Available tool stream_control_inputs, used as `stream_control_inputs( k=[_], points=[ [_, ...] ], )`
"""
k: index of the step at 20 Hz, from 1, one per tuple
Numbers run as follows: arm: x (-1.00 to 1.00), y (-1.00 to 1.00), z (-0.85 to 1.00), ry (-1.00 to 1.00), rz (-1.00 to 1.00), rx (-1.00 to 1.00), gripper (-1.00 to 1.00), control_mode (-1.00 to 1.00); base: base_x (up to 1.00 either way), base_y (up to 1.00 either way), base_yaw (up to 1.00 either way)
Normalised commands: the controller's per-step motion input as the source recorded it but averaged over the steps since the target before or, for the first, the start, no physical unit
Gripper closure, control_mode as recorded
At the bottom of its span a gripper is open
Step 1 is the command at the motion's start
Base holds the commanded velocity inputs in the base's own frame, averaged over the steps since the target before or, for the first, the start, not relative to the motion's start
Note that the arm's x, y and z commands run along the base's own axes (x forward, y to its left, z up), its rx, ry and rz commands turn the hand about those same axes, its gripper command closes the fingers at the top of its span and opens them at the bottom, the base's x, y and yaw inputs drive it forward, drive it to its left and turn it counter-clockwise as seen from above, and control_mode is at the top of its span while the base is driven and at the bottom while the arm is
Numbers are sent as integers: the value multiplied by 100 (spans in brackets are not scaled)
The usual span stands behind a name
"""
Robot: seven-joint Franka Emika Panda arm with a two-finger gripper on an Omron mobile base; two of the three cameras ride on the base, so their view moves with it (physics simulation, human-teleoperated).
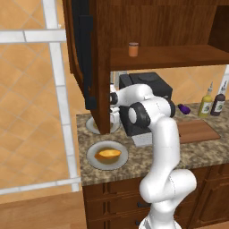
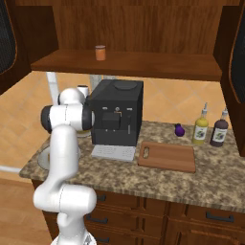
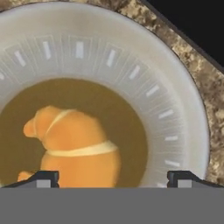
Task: From the different types of pastries on the counter, select a croissant and place it on the cutting board. Then retrieve a jar of jam from the cabinet and place it alongside the croissant on the cutting board.
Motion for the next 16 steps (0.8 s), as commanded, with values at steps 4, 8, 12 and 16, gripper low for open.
stream_control_inputs(
  k=[4, 8, 12, 16],
  points=[
    [16, 1, -27, -2, -2, 0, -100, -100, 0, 0, 0],
    [11, 3, -27, -6, 0, 0, -100, -100, 0, 0, 0],
    [0, 0, -43, -15, 0, 2, -100, -100, 0, 0, 0],
    [0, 0, -48, -13, 0, 1, -100, -100, 0, 0, 0]
  ],
)
